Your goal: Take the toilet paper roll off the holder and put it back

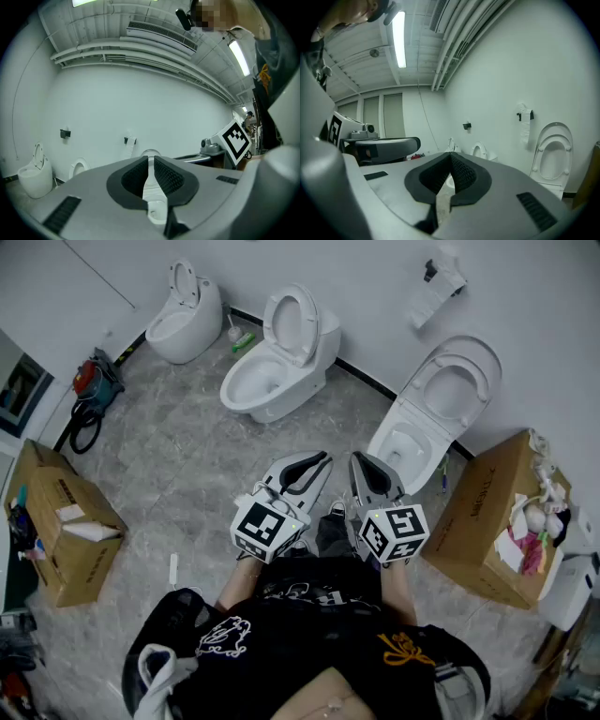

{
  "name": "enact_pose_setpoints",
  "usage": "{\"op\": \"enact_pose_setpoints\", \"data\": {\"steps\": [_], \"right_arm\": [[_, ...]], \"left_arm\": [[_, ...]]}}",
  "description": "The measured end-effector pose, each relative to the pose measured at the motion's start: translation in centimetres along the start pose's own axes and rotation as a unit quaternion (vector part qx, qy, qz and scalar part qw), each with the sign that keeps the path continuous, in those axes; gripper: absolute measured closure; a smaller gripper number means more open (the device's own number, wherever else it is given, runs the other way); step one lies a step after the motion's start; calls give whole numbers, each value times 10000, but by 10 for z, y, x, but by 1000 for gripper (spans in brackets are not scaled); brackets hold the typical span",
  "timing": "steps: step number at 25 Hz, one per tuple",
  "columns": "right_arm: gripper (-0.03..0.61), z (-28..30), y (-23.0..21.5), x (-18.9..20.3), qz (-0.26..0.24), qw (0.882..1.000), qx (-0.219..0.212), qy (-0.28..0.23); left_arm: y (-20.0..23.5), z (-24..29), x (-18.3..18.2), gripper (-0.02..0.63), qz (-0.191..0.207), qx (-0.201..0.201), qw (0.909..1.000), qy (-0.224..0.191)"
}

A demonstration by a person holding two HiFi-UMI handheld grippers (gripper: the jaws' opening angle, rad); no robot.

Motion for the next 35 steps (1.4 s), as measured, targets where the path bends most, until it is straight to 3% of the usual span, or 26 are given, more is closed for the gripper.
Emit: {"op": "enact_pose_setpoints", "data": {"steps": [5,9,13,27,35], "right_arm": [[565,5,-2,-1,-62,10000,-20,20],[563,12,4,-2,-388,9990,-221,-76],[563,26,-2,-2,-302,9994,-137,-89],[563,96,-73,-25,10,9999,109,25],[563,142,-125,-48,87,10000,16,-29]], "left_arm": [[4,0,-3,575,26,-44,10000,-85],[11,4,-2,575,23,-41,10000,-58],[23,11,-2,575,-11,-70,10000,-55],[87,82,-12,575,-22,-34,10000,-48],[121,144,-24,575,57,-42,10000,8]]}}
Point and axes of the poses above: the fingertips, and each gripper's own axes: z forward along the fingers, y to its left, x out of its underside, the point moved 5 cm from there along -z, backward along the fingers, and after that the axes turned 15 degrees about x, right-handed, at the moved point
